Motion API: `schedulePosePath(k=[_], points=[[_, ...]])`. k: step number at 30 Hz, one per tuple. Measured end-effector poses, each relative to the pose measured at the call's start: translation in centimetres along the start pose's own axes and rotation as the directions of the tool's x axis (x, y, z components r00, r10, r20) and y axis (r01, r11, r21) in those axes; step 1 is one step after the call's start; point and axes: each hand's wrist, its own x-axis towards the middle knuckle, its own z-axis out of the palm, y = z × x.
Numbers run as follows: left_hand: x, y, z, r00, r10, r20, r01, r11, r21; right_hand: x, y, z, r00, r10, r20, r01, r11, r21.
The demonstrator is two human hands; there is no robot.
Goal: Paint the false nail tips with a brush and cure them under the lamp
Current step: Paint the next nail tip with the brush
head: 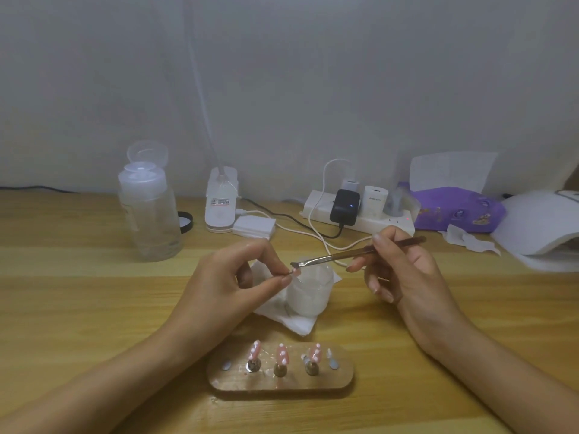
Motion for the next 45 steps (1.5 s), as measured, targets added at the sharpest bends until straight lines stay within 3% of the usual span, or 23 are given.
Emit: schedulePosePath(k=[4, 8, 13, 16, 20, 24, 28, 32, 36, 40, 45], points=[[-0.02, 0.0, 0.06, 1.0, 0.005, -0.002, -0.005, 1.0, -0.001, 0.09, 0.01, -0.23, 0.997, 0.004, -0.078, -0.003, 1.0, 0.02], [0.06, -0.02, 0.04, 1.0, -0.009, 0.01, 0.009, 1.0, 0.002, -0.09, -0.24, 0.14, 1.0, -0.002, -0.009, 0.002, 1.0, 0.001], [0.07, -0.04, 0.04, 1.0, -0.005, 0.012, 0.005, 1.0, -0.014, -0.08, -0.37, 0.06, 0.998, -0.003, -0.066, 0.005, 1.0, 0.026], [0.01, -0.03, -0.05, 1.0, -0.005, 0.011, 0.005, 1.0, -0.01, -0.19, -0.46, 0.24, 1.0, -0.008, 0.004, 0.008, 1.0, -0.004], [0.02, 0.0, 0.01, 1.0, -0.013, 0.022, 0.013, 1.0, -0.014, -0.06, -0.3, 0.08, 0.998, 0.004, -0.06, -0.004, 1.0, 0.004], [0.04, -0.03, 0.03, 1.0, -0.025, 0.014, 0.025, 1.0, -0.011, -0.19, -0.3, 0.2, 1.0, -0.017, 0.004, 0.017, 1.0, -0.013], [0.03, 0.0, 0.05, 1.0, -0.012, 0.009, 0.012, 1.0, -0.02, -0.05, -0.15, -0.15, 0.997, -0.007, -0.071, 0.007, 1.0, 0.005], [-0.06, 0.02, -0.02, 1.0, -0.014, 0.013, 0.014, 1.0, -0.012, -0.09, -0.16, -0.01, 1.0, -0.02, 0.01, 0.02, 1.0, -0.017], [-0.02, -0.04, -0.05, 1.0, -0.006, 0.014, 0.006, 1.0, -0.007, 0.01, -0.02, -0.25, 0.997, -0.007, -0.071, 0.007, 1.0, -0.008], [0.01, -0.16, -0.06, 1.0, -0.01, 0.02, 0.01, 1.0, -0.012, -0.09, -0.06, -0.03, 1.0, -0.022, -0.01, 0.022, 1.0, -0.019], [-0.01, -0.04, -0.08, 1.0, -0.005, 0.018, 0.005, 1.0, -0.02, -0.06, -0.12, -0.24, 0.997, -0.026, -0.069, 0.026, 1.0, -0.006]])
